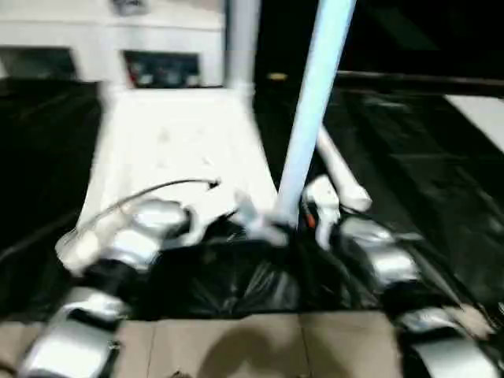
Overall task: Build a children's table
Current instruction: Rotate leg to tighten
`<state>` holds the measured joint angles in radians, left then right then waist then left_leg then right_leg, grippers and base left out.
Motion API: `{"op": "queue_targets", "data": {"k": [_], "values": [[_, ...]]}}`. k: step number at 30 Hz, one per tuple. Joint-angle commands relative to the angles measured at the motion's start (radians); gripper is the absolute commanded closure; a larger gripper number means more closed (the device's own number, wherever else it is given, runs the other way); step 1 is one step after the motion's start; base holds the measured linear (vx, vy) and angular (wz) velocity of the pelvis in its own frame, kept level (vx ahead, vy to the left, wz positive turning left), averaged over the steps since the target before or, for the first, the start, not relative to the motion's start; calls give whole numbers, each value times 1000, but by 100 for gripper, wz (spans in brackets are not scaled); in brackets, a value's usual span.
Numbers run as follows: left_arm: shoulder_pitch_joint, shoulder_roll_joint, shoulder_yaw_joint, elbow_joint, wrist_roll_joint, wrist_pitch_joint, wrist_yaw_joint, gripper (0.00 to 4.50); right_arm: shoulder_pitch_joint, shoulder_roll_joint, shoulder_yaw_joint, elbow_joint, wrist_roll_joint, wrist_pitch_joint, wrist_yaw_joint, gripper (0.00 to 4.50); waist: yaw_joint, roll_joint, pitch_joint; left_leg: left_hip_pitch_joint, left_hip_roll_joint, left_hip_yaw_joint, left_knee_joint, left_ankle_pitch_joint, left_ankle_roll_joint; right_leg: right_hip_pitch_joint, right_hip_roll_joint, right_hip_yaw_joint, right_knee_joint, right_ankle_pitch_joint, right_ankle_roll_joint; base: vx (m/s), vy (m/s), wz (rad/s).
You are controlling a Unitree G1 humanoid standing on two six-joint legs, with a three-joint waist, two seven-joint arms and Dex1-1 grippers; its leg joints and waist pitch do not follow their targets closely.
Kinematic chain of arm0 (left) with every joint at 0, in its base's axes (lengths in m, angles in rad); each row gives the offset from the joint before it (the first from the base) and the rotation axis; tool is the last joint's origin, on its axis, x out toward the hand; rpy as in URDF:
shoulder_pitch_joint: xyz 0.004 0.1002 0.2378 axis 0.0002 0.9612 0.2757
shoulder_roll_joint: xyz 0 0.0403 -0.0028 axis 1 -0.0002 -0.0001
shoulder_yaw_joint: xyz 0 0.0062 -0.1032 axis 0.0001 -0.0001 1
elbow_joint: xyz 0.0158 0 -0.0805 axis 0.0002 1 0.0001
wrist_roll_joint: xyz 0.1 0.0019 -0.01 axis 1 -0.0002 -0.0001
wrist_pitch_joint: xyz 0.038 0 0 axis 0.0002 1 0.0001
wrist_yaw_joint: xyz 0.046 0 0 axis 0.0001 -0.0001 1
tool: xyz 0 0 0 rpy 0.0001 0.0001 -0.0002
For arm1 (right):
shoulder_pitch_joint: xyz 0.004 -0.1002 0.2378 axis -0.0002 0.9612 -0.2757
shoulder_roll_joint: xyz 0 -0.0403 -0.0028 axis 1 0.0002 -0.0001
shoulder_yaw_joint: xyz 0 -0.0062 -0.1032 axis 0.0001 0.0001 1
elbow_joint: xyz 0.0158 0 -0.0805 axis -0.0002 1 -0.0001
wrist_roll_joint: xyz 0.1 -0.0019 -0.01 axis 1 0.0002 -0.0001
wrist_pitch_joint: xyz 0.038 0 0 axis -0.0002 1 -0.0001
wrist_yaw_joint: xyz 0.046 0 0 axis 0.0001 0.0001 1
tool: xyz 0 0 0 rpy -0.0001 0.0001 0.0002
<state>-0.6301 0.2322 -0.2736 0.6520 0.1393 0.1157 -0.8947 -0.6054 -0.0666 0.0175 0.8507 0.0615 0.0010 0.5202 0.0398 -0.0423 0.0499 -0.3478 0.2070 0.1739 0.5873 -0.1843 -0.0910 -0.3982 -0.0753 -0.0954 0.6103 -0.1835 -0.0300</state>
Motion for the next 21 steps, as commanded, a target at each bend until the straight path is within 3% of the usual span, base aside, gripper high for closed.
{"op": "queue_targets", "data": {"k": [1,2,4,6,10,13,16,21], "values": [[-9,-84,-64,-3,11,-1,45,450,-14,84,62,41,-45,-1,-78,176,0,6,-52,5,26,-12,-75,-297,-1,34,-78,55,-109,-480,-110,0,0,0],[-9,-87,-66,-2,13,0,47,450,-14,87,56,39,-45,-5,-84,176,-2,5,-53,3,23,-12,-74,-295,8,36,-76,54,-107,-475,-110,0,0,0],[-9,-88,-68,0,13,-10,44,450,-12,91,41,30,-32,-8,-71,121,-2,8,-54,2,24,-10,-73,-290,21,36,-75,56,-107,-454,-111,0,0,0],[-6,-80,-66,-5,15,-14,30,450,-7,86,20,13,-8,-18,-19,104,-2,9,-55,-2,25,-11,-75,-281,27,39,-73,56,-103,-419,-121,0,0,0],[4,-44,-68,-22,14,-42,-12,450,-9,45,40,15,-24,-51,32,63,-1,11,-59,-3,28,-10,-74,-264,33,42,-74,58,-93,-337,-153,0,0,0],[18,-11,-70,-40,3,-86,-69,450,-9,10,47,11,-11,-52,93,57,0,11,-64,-7,27,-6,-71,-213,50,50,-72,60,-80,-228,-187,0,0,0],[35,48,-66,-64,-32,-121,-176,450,5,-60,79,-36,7,-48,285,57,3,12,-65,-9,28,-2,-67,-172,74,53,-71,60,-71,-149,-217,0,0,0],[39,99,-60,-63,-64,-150,-279,450,26,-128,132,-99,11,-49,496,57,13,11,-64,-4,33,-2,-68,-163,88,55,-71,59,-67,-127,-232,0,0,0]]}}
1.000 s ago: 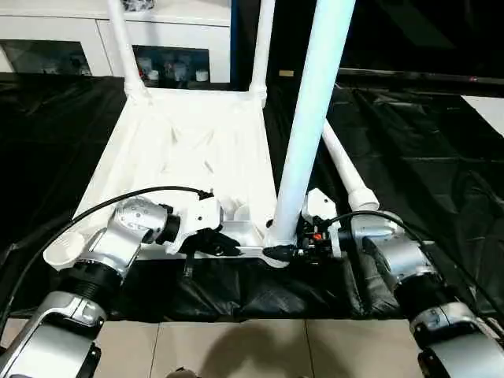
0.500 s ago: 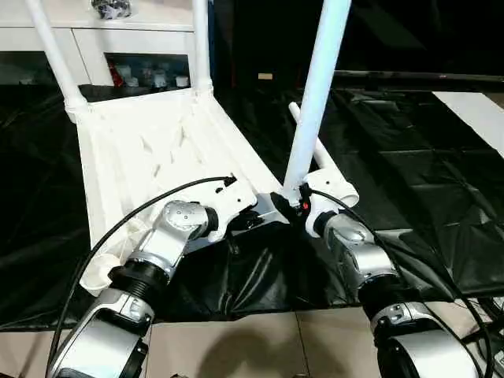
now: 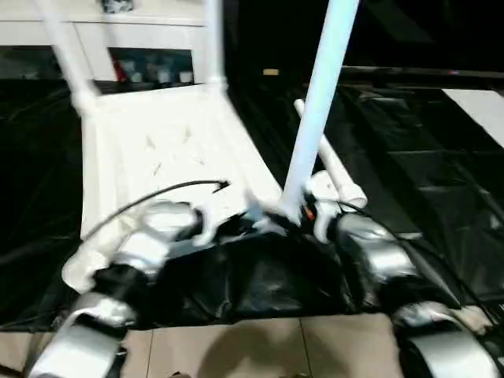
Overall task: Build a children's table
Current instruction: Rotate leg to tighten
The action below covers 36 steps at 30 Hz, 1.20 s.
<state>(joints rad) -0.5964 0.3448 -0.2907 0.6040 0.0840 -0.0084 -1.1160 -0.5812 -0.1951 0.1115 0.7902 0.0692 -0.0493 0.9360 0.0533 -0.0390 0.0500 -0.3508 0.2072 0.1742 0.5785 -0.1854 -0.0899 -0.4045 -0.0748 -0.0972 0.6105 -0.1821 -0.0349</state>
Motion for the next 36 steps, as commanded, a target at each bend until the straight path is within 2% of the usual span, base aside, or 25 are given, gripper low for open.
{"op": "queue_targets", "data": {"k": [1,6,7,10,11,15,16,20,22,24,25,27,28,29,31,32,33,34,36], "values": [[4,2,-37,-10,-23,-31,-95,450,8,-24,59,-58,8,13,160,57,2,8,-62,0,34,-1,-60,-172,83,60,-70,60,-68,-142,-228,0,0,0],[-8,34,-39,10,-26,-55,-154,450,5,-58,95,-73,9,23,269,57,15,6,-61,2,36,1,-60,-188,68,58,-72,61,-69,-181,-219,0,0,0],[-13,49,-44,17,-24,-65,-177,450,-1,-65,108,-73,7,26,301,84,17,5,-61,2,36,0,-61,-190,63,59,-73,61,-70,-192,-216,0,0,0],[-18,66,-51,19,-25,-75,-206,450,-10,-68,119,-65,-2,15,317,84,18,7,-61,3,36,0,-61,-183,58,57,-73,62,-69,-188,-215,0,0,0],[-18,66,-51,19,-25,-75,-206,450,-10,-68,119,-65,-2,15,317,108,20,7,-61,4,36,0,-62,-185,56,57,-73,62,-69,-190,-214,0,0,0],[-28,72,-49,34,-26,-86,-216,450,-7,-65,128,-66,-8,13,322,127,25,7,-62,4,34,0,-61,-179,50,57,-73,62,-69,-193,-208,0,0,0],[-29,71,-48,36,-26,-87,-217,450,-5,-65,128,-69,-6,15,323,143,26,7,-62,4,35,0,-61,-177,50,58,-73,62,-68,-189,-208,0,0,0],[-27,64,-41,35,-30,-77,-207,450,14,-57,118,-91,5,44,307,169,30,6,-63,4,36,0,-61,-170,48,58,-72,61,-65,-169,-211,0,0,0],[-24,50,-34,32,-19,-36,-167,450,27,-43,101,-90,-2,75,240,175,29,7,-61,4,36,-1,-64,-173,43,57,-73,62,-66,-180,-206,0,0,0],[-30,20,-24,50,4,-1,-71,450,30,-8,69,-66,-9,82,116,177,26,6,-55,7,35,-2,-67,-217,31,53,-75,61,-78,-268,-188,0,0,0],[-37,-29,-11,60,19,47,41,450,18,42,28,-12,-23,72,-63,178,20,5,-50,14,33,-6,-69,-265,1,47,-79,61,-91,-396,-153,0,0,0],[-43,-64,-7,69,31,78,107,450,3,76,-3,30,-21,73,-174,178,16,5,-50,17,30,-10,-71,-287,-15,46,-82,59,-102,-475,-122,0,0,0],[-46,-85,-10,77,39,82,141,450,-6,96,-19,52,-16,80,-230,178,11,4,-49,14,28,-12,-72,-296,-16,47,-80,57,-103,-486,-115,0,0,0],[-51,-121,-12,88,46,97,189,450,-20,128,-37,81,-12,82,-311,178,2,9,-49,10,27,-15,-73,-308,-17,47,-78,55,-105,-501,-104,0,0,0],[-54,-157,-17,94,50,107,223,450,-30,157,-46,101,-9,82,-367,178,-7,6,-49,14,26,-16,-70,-331,-13,43,-78,52,-112,-520,-94,0,0,0],[-55,-173,-18,94,48,117,231,450,-34,172,-50,105,-9,77,-394,178,-9,5,-49,13,24,-15,-69,-333,-7,43,-77,52,-113,-522,-92,0,0,0],[-55,-191,-20,92,45,122,239,450,-41,189,-58,111,-6,76,-427,178,-12,8,-49,16,22,-14,-67,-343,0,39,-76,53,-117,-527,-92,0,0,0],[-56,-200,-20,91,43,125,242,450,-45,198,-64,115,-5,76,-447,178,-13,3,-49,16,19,-13,-65,-343,9,38,-75,52,-119,-536,-89,0,0,0],[-59,-224,-26,83,42,134,247,450,-48,211,-45,108,-41,38,-480,178,-16,8,-51,11,20,-13,-67,-325,16,39,-73,52,-118,-521,-87,0,0,0]]}}
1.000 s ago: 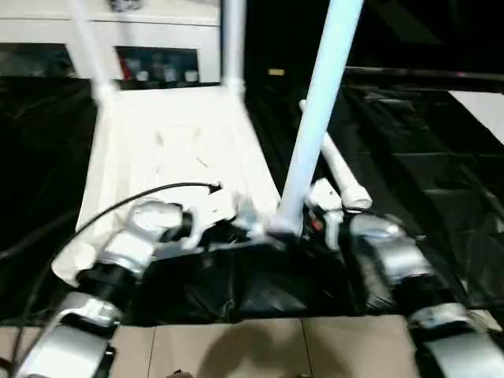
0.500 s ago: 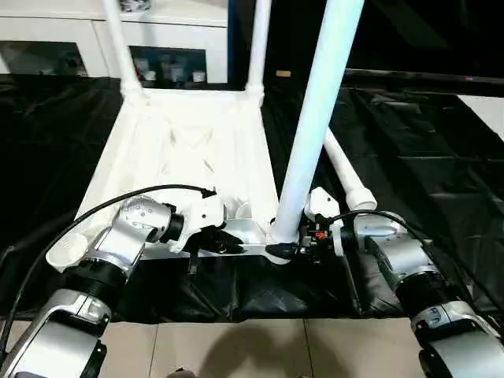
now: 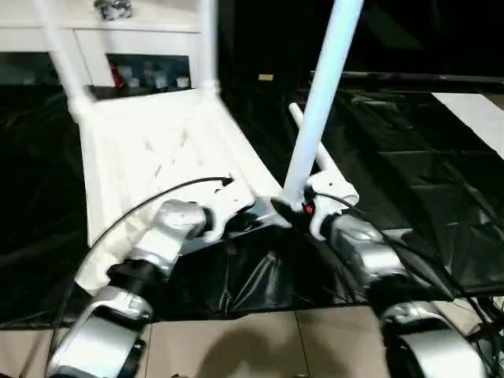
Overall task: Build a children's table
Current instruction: Rotate leg to tighten
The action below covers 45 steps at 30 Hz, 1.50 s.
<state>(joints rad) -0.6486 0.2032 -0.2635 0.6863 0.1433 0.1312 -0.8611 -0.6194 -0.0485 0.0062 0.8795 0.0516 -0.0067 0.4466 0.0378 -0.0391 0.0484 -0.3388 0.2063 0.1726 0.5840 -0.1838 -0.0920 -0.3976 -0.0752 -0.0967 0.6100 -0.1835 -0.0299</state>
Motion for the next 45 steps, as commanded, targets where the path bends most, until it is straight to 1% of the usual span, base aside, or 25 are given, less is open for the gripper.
{"op": "queue_targets", "data": {"k": [1,3,4,6,7,8,11,15,18,19,22,24,27,28,31,32,33,34,36,39,40,42,43,44,45], "values": [[-7,-86,-53,-3,-17,-6,-8,450,-9,66,62,17,-27,-11,13,110,-1,6,-51,-3,21,-12,-72,-318,22,35,-72,52,-114,-494,-96,0,0,0],[-7,-88,-53,-9,-8,-1,-6,450,-10,72,42,17,-4,-15,38,110,-1,6,-51,-4,23,-11,-73,-315,28,34,-72,54,-111,-473,-105,0,0,0],[-5,-79,-56,-14,-3,-13,-16,450,-8,68,33,12,8,-12,60,95,-1,8,-52,-5,24,-12,-74,-315,32,36,-72,54,-109,-457,-113,0,0,0],[2,-54,-59,-25,-6,-35,-46,450,-2,40,45,-1,3,-31,114,79,1,9,-53,-2,27,-9,-73,-306,35,33,-73,58,-105,-409,-135,0,0,0],[7,-39,-60,-32,-10,-42,-68,450,1,23,54,-9,-4,-46,138,67,2,9,-55,-6,27,-9,-73,-297,39,38,-72,58,-100,-370,-149,0,0,0],[9,-30,-60,-36,-13,-46,-83,450,3,12,59,-14,-8,-57,152,67,3,9,-58,-8,28,-8,-71,-283,41,41,-73,59,-95,-340,-157,0,0,0],[31,31,-64,-70,-39,-91,-181,450,5,-47,79,-37,14,-70,305,67,5,10,-67,-18,28,-4,-65,-184,70,53,-72,61,-74,-174,-206,0,0,0],[44,73,-60,-85,-57,-117,-264,450,13,-95,116,-71,19,-61,453,67,9,12,-66,-18,29,-1,-62,-136,103,57,-71,60,-65,-91,-239,0,0,0],[49,115,-68,-80,-56,-161,-329,450,33,-139,150,-116,27,-50,597,67,17,10,-64,-16,33,0,-63,-144,106,58,-70,59,-66,-107,-236,0,0,0],[50,123,-66,-80,-60,-166,-345,450,37,-149,159,-124,28,-45,630,67,21,13,-63,-14,36,1,-64,-149,102,55,-70,58,-66,-114,-236,0,0,0],[45,148,-61,-76,-78,-176,-395,450,46,-181,188,-148,34,-32,743,67,30,12,-59,-7,37,3,-66,-184,85,51,-71,59,-70,-165,-233,0,0,0],[39,164,-61,-71,-88,-181,-423,450,45,-194,203,-153,32,-29,791,93,33,13,-58,-8,37,3,-67,-195,74,50,-71,60,-71,-185,-227,0,0,0],[31,180,-63,-61,-90,-193,-452,450,40,-202,217,-152,34,-25,831,103,38,13,-60,-7,37,2,-67,-199,62,50,-73,60,-72,-199,-218,0,0,0],[29,183,-63,-57,-91,-199,-461,450,41,-206,221,-157,36,-20,844,124,42,13,-61,-7,37,2,-67,-185,63,51,-71,60,-69,-182,-219,0,0,0],[23,188,-63,-47,-89,-208,-471,450,41,-209,228,-160,33,-20,853,145,46,13,-62,-8,36,2,-67,-171,63,51,-71,60,-67,-160,-221,0,0,0],[20,190,-63,-42,-88,-212,-474,450,41,-209,229,-160,31,-20,856,145,47,12,-62,-8,35,3,-66,-168,61,52,-72,60,-67,-160,-221,0,0,0],[18,191,-62,-38,-89,-213,-477,450,41,-207,227,-161,31,-16,855,165,47,12,-62,-8,36,2,-66,-167,60,52,-72,60,-66,-158,-221,0,0,0],[17,190,-61,-36,-89,-213,-480,450,43,-205,222,-164,34,-8,855,165,47,14,-62,-8,36,2,-67,-168,58,52,-71,60,-67,-156,-221,0,0,0],[18,188,-60,-36,-91,-209,-478,450,48,-200,215,-169,40,3,848,173,47,13,-62,-9,36,2,-67,-169,56,53,-72,60,-66,-159,-220,0,0,0],[20,169,-51,-32,-84,-177,-421,450,51,-172,177,-154,44,26,748,175,47,13,-60,-9,36,1,-68,-177,51,52,-72,59,-69,-182,-213,0,0,0],[16,148,-43,-19,-70,-163,-355,450,43,-148,152,-124,27,23,629,176,46,13,-59,-8,36,1,-69,-181,44,51,-73,60,-70,-196,-209,0,0,0],[10,117,-35,-7,-55,-134,-278,450,32,-118,127,-84,5,6,484,176,37,11,-52,-4,33,-2,-74,-226,18,45,-75,59,-83,-302,-184,0,0,0],[9,88,-31,0,-43,-108,-215,450,21,-91,103,-47,-13,-2,343,177,32,12,-53,0,30,-6,-75,-258,-4,43,-79,57,-93,-413,-148,-59,3,-6],[10,63,-29,1,-38,-85,-175,450,14,-67,81,-26,-6,14,269,177,29,12,-51,-2,30,-7,-77,-264,-7,43,-80,58,-98,-433,-139,0,0,0],[10,63,-29,1,-38,-85,-175,450,14,-67,81,-26,-6,14,269,177,26,11,-52,-4,31,-10,-77,-264,-11,45,-80,57,-96,-436,-133,0,0,0]]}}
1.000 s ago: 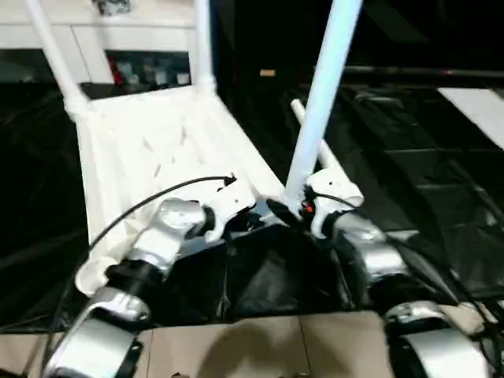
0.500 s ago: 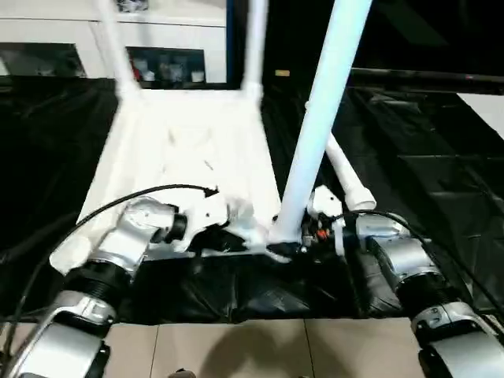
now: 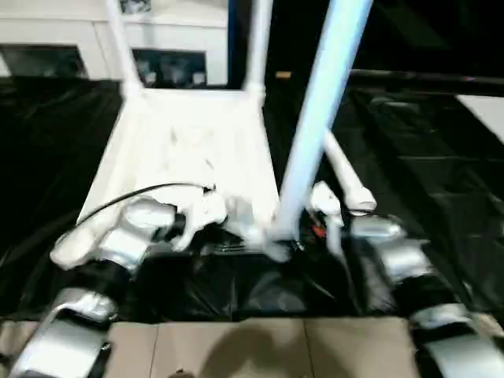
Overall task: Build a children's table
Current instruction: Rotate leg to tighten
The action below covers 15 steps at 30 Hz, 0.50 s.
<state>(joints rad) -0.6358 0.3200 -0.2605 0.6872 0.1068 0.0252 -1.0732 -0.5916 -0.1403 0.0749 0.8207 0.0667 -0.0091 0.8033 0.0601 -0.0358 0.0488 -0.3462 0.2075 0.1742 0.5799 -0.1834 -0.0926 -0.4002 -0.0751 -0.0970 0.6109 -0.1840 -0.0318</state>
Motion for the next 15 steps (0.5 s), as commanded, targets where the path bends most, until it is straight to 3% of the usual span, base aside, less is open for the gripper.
{"op": "queue_targets", "data": {"k": [1,3,8,10,15], "values": [[-2,-119,-30,3,10,62,131,450,-24,83,-25,64,-8,37,-232,177,-9,9,-53,4,30,-12,-73,-278,-12,43,-77,58,-100,-430,-130,0,0,0],[-3,-154,-28,7,12,79,171,450,-29,110,-40,78,0,48,-291,177,-13,7,-53,4,28,-11,-71,-276,-9,43,-76,58,-100,-417,-135,0,0,0],[-8,-212,-47,22,22,75,217,450,-34,170,-41,78,-6,28,-343,177,-16,6,-55,-1,22,-7,-67,-256,37,43,-74,58,-105,-417,-121,0,0,0],[-10,-215,-55,20,29,59,209,450,-33,172,-40,75,-14,2,-341,122,-16,8,-57,-3,23,-8,-68,-250,39,43,-73,57,-103,-401,-122,0,0,0],[-2,-176,-51,-8,24,33,152,450,-28,134,-49,52,13,-6,-244,78,-16,11,-60,-5,26,-6,-67,-234,51,47,-72,59,-94,-318,-153,0,0,0]]}}
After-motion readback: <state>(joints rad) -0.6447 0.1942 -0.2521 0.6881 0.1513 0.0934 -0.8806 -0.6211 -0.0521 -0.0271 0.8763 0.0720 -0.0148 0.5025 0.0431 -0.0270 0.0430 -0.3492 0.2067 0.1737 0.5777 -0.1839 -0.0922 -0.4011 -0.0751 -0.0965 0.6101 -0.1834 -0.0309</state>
